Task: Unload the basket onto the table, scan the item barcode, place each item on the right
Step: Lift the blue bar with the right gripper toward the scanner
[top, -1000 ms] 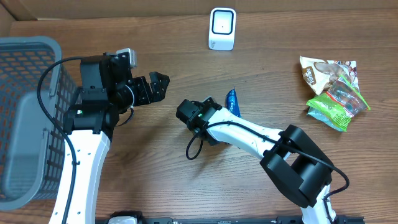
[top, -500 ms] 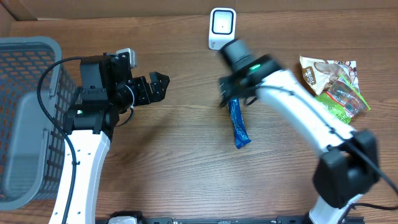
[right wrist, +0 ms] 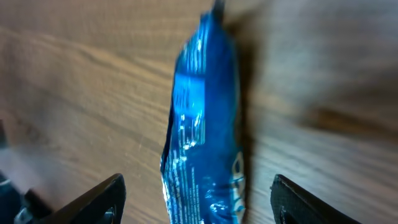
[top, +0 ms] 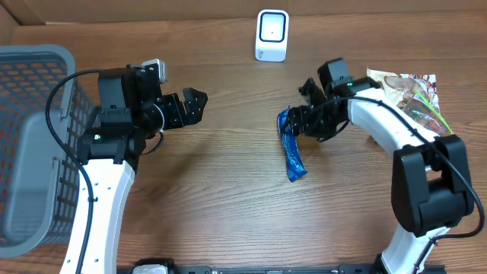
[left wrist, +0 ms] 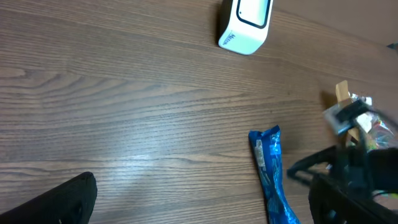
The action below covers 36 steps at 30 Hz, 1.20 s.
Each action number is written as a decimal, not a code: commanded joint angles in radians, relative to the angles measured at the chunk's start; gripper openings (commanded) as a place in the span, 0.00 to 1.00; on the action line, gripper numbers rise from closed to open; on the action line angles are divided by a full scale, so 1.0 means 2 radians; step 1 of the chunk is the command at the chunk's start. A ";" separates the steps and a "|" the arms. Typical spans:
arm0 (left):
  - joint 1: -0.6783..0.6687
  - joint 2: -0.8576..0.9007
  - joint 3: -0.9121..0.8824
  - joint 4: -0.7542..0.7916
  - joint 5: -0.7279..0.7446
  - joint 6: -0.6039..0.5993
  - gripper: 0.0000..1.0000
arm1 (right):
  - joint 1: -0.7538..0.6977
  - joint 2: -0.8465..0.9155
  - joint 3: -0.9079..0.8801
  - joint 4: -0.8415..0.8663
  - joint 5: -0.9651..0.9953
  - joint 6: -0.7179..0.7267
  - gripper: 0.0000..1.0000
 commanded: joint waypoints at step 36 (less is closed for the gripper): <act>-0.001 0.002 0.006 0.000 -0.002 0.010 1.00 | -0.010 0.028 -0.047 0.082 -0.024 0.093 0.04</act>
